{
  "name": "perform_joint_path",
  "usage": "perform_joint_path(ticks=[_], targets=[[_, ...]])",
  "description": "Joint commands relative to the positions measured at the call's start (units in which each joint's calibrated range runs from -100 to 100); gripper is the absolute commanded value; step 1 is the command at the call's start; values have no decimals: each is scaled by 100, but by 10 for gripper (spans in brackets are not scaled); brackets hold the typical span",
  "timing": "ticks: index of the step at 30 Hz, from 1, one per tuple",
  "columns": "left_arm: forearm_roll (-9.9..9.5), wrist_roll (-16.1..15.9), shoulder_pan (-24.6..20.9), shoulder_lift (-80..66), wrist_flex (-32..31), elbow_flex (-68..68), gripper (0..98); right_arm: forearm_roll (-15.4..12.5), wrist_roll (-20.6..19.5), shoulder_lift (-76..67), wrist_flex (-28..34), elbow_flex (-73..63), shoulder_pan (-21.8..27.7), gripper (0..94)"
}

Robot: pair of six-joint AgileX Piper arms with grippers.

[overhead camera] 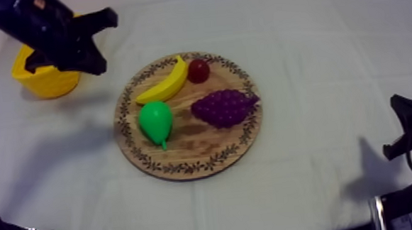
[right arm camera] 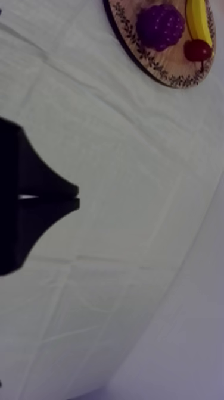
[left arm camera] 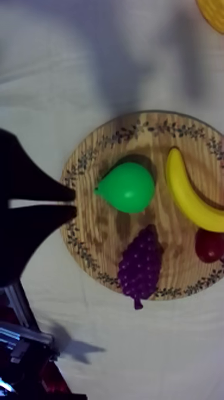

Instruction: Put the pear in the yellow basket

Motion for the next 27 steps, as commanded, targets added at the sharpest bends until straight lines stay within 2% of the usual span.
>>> perform_joint_path(ticks=[1,6,14,20,24,27], targets=[[-18,90,176,171,70,-326,0,-1,-2,-3,-1,-2,1,2],[-49,213,379,477,129,-588,0,-1,-2,-3,-1,-2,1,2],[-65,270,454,706,127,-695,1,-1,-2,-3,-1,-2,1,2],[-232,565,523,783,161,-863,32,-1,-2,-3,-1,-2,1,2],[-291,670,551,809,205,-904,108,-1,-2,-3,-1,-2,1,2],[-311,690,562,822,252,-890,223,-1,-2,-3,-1,-2,1,2]])
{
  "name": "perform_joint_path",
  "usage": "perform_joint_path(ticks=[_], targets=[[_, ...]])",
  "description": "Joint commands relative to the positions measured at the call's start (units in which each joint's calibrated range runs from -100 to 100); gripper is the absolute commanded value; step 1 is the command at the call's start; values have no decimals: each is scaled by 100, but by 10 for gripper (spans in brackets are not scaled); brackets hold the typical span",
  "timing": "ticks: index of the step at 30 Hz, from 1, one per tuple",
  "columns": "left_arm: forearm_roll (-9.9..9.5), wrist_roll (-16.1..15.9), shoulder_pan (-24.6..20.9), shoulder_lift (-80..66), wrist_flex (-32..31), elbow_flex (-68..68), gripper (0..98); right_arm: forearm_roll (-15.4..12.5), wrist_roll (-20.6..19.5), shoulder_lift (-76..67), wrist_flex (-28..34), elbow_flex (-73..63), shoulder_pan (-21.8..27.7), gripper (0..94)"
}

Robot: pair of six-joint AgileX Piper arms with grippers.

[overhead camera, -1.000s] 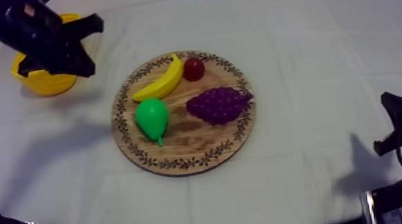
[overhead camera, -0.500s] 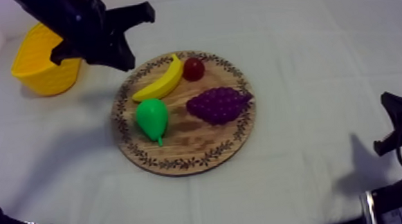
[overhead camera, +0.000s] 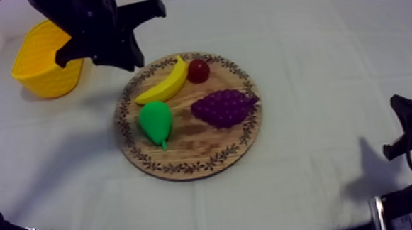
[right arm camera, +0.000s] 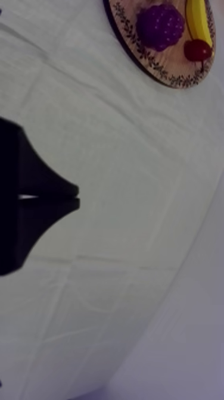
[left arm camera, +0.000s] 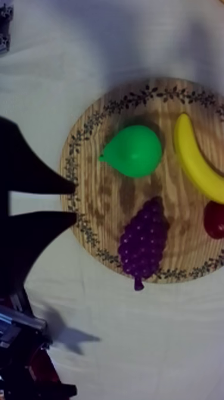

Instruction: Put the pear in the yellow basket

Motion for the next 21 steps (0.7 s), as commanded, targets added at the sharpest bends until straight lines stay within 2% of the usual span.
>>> perform_joint_path(ticks=[1,7,13,21], targets=[[-5,7,7,9,47,24,261,-1,1,-3,-1,-2,1,2],[-2,-54,35,52,211,77,423,-1,1,-3,-1,-2,1,2],[128,-155,48,108,399,70,619,-1,1,-3,-1,-2,1,2],[213,-250,17,181,506,19,807,-1,1,-3,-1,-2,1,2]])
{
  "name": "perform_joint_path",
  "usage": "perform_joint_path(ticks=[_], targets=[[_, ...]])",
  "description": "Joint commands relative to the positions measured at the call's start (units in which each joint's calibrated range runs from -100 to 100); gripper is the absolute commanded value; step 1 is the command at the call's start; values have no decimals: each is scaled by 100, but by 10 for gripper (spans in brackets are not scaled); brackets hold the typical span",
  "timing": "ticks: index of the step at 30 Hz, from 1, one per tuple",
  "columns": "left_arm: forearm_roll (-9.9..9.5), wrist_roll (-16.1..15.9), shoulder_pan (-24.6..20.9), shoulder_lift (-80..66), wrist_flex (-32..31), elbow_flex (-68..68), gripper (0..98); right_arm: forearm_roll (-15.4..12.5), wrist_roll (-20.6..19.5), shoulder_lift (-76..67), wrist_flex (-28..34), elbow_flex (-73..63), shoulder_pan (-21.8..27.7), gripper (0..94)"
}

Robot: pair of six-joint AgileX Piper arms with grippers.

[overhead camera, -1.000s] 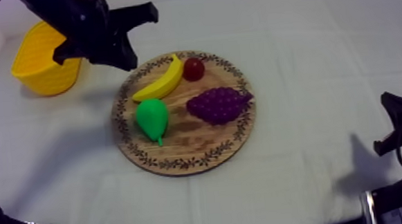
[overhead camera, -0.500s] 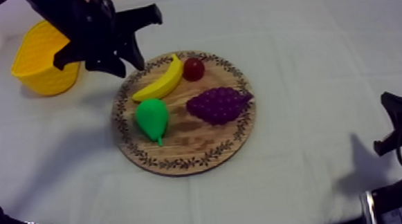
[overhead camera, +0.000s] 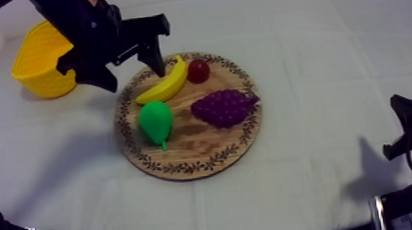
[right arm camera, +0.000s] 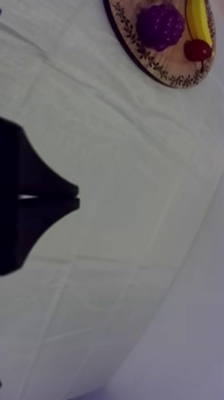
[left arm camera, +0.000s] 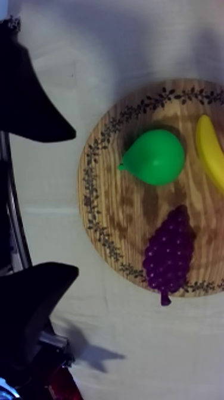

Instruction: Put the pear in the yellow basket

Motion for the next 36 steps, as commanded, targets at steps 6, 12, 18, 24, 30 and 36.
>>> perform_joint_path(ticks=[6,12,18,24,30,36], targets=[[17,-52,-57,189,-49,98,909,-1,1,-3,-1,-2,1,2],[20,-130,-140,549,-289,317,949,-1,1,-3,-1,-2,1,2],[1,-208,-161,1030,-637,480,955,-1,1,-3,-1,-2,1,2],[-1,-269,-164,1548,-774,431,958,-1,1,-3,-1,-2,1,2],[3,-289,-171,2044,-809,193,959,-1,1,-3,-1,-2,1,2],[28,-302,-184,2515,-846,-92,959,-1,1,-3,-1,-2,1,2]])
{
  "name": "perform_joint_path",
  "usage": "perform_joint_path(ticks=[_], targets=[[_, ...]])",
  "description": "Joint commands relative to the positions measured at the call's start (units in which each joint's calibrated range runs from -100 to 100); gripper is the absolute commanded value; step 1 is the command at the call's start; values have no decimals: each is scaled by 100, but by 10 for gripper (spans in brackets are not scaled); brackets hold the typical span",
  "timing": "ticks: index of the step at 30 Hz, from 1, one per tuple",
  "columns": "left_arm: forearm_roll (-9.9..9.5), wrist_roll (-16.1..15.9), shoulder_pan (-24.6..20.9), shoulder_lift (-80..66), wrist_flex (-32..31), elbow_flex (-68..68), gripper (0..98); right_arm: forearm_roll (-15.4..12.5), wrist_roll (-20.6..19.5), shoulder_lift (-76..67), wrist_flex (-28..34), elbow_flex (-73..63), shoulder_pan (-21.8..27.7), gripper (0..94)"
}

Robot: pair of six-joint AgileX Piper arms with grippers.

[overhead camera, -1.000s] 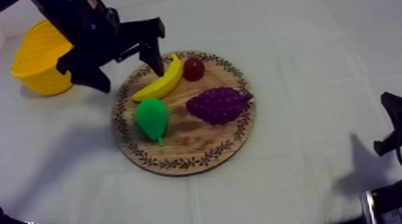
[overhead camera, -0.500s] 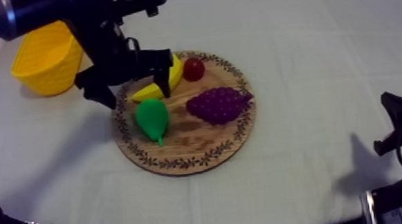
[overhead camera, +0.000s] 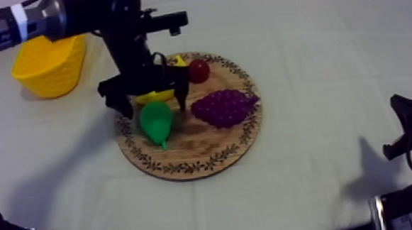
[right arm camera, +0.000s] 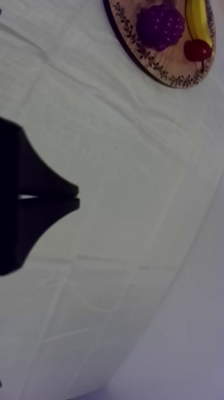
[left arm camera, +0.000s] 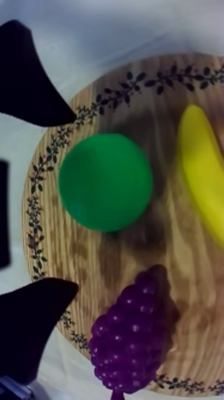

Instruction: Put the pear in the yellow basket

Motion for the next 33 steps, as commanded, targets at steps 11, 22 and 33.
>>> perform_joint_path(ticks=[11,22,33], targets=[[85,-73,-130,605,-265,21,956,-1,-1,-3,-1,-2,1,2],[77,-61,-110,780,-307,-78,645,-1,-1,-3,-1,-2,1,2],[64,-27,-74,807,-311,-87,439,-1,-1,-3,-1,-2,1,2]])
